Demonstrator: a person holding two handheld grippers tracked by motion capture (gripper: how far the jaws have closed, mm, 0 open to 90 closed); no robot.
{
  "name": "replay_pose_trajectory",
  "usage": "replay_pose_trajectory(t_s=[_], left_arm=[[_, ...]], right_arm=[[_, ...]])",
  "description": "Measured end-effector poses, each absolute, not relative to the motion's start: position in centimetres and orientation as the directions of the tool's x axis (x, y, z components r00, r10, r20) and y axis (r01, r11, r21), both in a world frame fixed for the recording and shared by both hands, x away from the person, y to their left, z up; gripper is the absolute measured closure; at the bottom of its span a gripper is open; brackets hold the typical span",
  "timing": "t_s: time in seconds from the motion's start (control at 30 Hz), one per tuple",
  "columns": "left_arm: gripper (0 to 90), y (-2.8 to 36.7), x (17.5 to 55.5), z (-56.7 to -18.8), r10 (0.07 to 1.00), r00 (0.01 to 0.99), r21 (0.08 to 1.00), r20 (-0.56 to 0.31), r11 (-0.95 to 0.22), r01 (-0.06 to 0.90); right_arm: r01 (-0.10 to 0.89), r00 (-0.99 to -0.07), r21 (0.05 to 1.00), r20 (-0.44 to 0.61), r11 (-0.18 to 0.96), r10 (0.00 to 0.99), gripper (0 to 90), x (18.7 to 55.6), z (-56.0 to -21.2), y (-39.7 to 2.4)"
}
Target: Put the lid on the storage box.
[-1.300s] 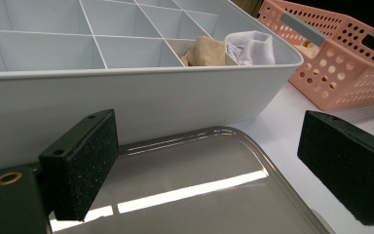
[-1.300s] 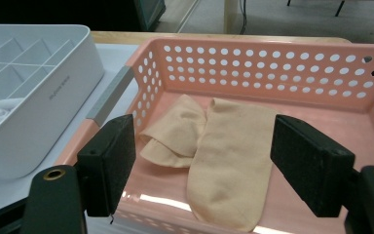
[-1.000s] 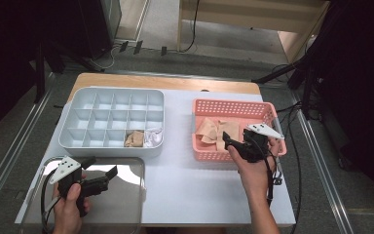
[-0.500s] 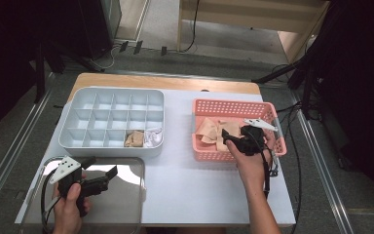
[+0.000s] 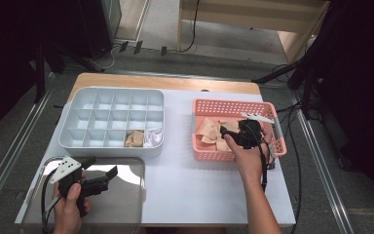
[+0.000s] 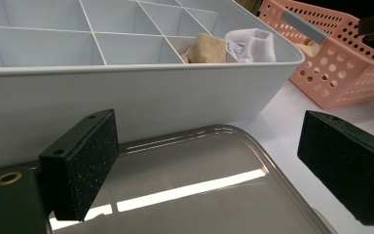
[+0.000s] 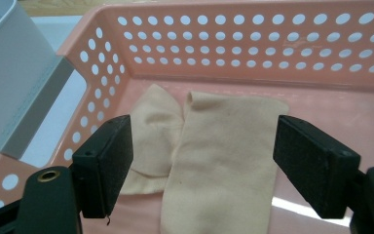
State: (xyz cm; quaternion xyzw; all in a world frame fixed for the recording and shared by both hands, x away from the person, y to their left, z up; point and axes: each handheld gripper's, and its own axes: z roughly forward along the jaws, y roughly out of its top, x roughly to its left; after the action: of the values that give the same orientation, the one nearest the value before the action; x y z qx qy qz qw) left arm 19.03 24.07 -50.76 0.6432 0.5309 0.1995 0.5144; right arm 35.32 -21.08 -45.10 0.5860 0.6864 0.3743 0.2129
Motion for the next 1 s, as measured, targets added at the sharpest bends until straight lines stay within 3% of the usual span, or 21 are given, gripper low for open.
replay_pose_trajectory(t_s=[0.43,1.0], left_arm=[[8.5,24.3,19.0,-50.7,0.887,0.355,0.874,-0.295,0.1,0.476],[8.5,24.5,19.0,-50.6,0.886,0.353,0.874,-0.301,0.108,0.473]], right_arm=[[0.699,-0.183,0.715,0.153,0.019,0.971,26.2,38.2,-44.7,-19.9],[0.778,-0.131,0.628,0.151,0.007,0.98,23.9,41.7,-45.0,-19.7]])
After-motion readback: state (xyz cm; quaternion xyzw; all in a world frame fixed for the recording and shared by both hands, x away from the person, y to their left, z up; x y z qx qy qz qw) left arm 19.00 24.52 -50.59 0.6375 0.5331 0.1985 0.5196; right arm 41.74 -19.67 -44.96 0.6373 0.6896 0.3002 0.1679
